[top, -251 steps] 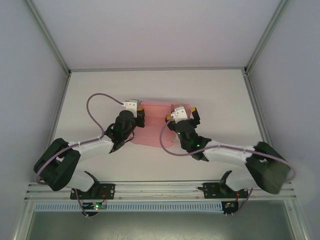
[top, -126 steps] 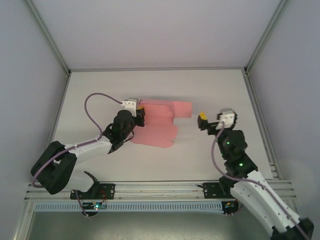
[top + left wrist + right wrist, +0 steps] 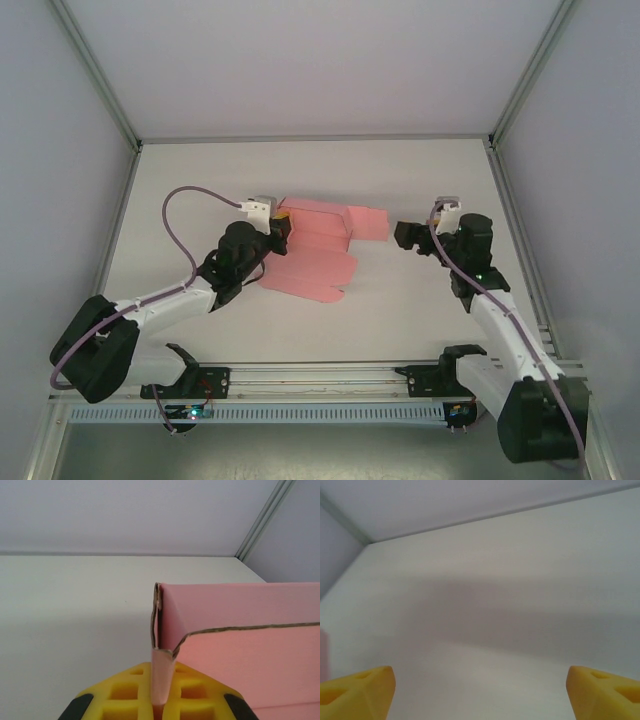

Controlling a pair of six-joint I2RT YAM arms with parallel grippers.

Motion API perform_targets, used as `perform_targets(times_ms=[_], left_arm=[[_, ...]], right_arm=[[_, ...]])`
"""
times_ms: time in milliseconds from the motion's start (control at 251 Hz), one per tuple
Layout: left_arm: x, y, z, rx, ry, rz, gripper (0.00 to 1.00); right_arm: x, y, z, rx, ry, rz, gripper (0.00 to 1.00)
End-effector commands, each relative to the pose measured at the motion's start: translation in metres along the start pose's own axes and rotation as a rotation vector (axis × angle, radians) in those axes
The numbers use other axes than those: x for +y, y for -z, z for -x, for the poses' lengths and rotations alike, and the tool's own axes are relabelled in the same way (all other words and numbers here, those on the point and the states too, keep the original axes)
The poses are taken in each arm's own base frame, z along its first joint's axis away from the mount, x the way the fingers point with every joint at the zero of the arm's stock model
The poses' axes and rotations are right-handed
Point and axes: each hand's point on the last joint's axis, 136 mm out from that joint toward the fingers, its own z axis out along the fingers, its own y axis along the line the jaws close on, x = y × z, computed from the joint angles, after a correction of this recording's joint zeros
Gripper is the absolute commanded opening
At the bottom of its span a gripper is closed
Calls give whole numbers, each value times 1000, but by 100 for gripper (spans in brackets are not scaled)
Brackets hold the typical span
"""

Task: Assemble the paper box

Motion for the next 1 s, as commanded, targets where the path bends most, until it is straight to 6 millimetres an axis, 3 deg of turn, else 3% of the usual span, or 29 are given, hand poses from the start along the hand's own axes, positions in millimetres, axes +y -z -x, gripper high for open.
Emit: perform_targets(times_ms=[0, 251, 519, 670, 994], left_arm=[[2, 4, 3, -18, 2, 20, 0], [1, -1, 4, -15, -2, 18, 0], [2, -6, 0, -2, 10, 27, 0], [1, -7, 1, 1, 10, 23, 0], [-1, -4, 5, -15, 13, 16, 0]], right_arm=[[51, 0, 16, -13, 59, 245, 88], [92, -5, 0, 48, 121, 406, 87], [123, -13, -11, 93, 161, 494, 87], [134, -22, -16, 106, 195, 507, 86], [142, -44, -27, 139, 270, 487, 72]])
